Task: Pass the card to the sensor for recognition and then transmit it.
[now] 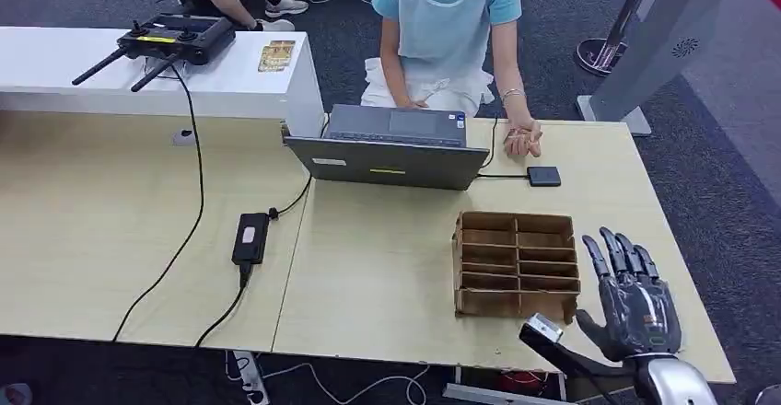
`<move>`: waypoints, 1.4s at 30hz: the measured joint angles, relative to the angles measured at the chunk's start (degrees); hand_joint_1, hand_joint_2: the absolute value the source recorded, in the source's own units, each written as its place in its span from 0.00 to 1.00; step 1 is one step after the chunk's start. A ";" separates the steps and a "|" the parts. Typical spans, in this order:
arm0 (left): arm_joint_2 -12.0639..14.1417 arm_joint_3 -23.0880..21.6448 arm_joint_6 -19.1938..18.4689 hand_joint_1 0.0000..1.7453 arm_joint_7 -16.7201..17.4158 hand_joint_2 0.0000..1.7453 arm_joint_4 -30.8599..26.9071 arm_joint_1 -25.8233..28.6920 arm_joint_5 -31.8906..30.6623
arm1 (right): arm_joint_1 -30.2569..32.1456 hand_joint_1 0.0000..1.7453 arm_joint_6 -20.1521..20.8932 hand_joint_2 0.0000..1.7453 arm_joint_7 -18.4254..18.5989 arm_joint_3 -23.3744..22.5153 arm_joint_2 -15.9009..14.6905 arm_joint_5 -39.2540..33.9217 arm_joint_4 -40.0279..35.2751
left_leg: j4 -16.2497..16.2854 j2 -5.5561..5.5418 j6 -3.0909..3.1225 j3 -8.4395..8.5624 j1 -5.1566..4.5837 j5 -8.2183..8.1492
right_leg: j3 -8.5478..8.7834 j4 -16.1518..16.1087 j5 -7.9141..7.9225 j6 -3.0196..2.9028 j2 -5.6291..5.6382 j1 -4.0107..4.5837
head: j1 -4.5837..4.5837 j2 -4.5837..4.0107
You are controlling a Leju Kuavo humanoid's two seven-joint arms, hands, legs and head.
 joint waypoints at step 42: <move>0.33 0.00 -0.59 0.00 -0.48 0.00 0.00 0.00 -0.55 | -2.94 0.18 1.44 1.00 -3.30 -0.07 1.16 -3.30 6.29 | 0.00 0.00 0.00 -0.01 0.00 0.00 | 0.00 0.00 0.00 0.00 0.00 0.00 | 0.00 0.02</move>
